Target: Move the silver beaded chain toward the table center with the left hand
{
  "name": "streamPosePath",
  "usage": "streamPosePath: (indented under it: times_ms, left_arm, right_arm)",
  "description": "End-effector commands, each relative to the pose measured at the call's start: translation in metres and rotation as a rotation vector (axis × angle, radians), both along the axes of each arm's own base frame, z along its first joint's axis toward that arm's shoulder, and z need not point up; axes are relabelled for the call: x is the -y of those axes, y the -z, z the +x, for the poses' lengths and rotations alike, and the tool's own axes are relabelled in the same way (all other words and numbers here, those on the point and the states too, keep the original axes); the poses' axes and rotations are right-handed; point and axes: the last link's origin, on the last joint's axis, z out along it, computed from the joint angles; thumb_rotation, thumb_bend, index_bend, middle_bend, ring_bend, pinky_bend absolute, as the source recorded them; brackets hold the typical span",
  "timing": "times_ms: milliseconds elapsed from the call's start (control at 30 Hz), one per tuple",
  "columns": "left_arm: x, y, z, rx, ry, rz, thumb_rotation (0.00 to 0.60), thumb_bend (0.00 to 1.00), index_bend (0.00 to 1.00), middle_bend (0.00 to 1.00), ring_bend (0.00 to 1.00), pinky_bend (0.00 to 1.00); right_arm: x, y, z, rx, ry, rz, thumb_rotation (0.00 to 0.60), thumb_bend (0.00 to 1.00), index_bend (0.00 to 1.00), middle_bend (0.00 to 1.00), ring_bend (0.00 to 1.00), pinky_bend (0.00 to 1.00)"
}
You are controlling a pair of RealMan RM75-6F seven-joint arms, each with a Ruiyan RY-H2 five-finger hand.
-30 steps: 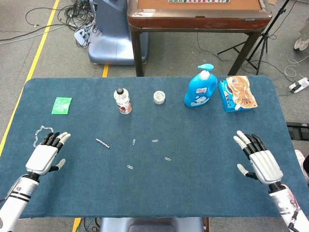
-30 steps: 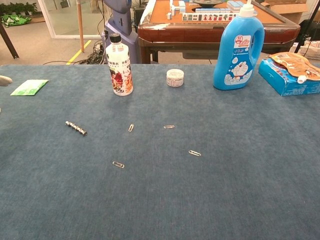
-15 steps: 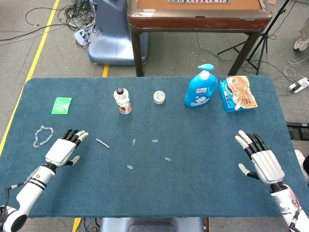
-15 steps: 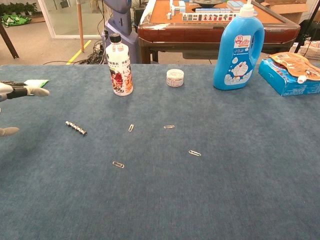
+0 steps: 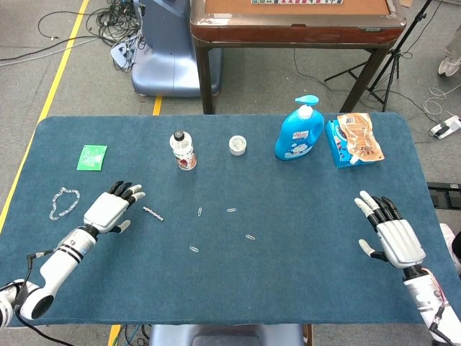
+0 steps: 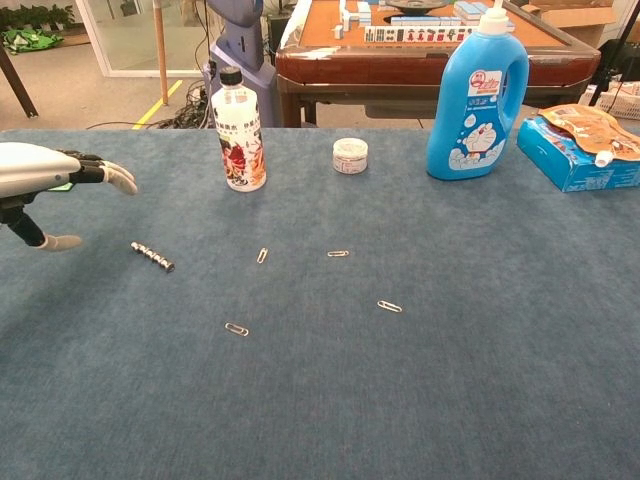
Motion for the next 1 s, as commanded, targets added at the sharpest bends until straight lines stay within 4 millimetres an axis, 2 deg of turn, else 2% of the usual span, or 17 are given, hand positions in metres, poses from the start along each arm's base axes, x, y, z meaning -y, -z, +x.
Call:
streamPosePath:
  times_ms: [33, 400, 733, 1000]
  left_arm:
    - [-0.005, 0.005, -0.001, -0.003, 0.002, -0.010, 0.600, 0.36, 0.23, 0.00, 0.00, 0.00]
    - [-0.021, 0.015, -0.005, -0.014, 0.000, -0.033, 0.600, 0.36, 0.28, 0.00, 0.00, 0.00]
    - [-0.022, 0.016, -0.003, -0.002, 0.020, -0.033, 0.600, 0.36, 0.43, 0.00, 0.00, 0.00]
    - [-0.026, 0.019, -0.005, 0.001, 0.022, -0.033, 0.600, 0.36, 0.46, 0.00, 0.00, 0.00]
  right_arm:
    - [0.001, 0.001, -0.001, -0.002, 0.006, 0.002, 0.600, 0.30, 0.00, 0.00, 0.00, 0.00]
    - [0.006, 0.004, -0.007, -0.019, 0.031, 0.000, 0.600, 0.30, 0.00, 0.00, 0.00, 0.00]
    - [0.006, 0.003, -0.008, -0.020, 0.033, -0.003, 0.600, 0.30, 0.00, 0.00, 0.00, 0.00]
    - [0.006, 0.005, -0.009, -0.028, 0.038, -0.004, 0.600, 0.30, 0.00, 0.00, 0.00, 0.00]
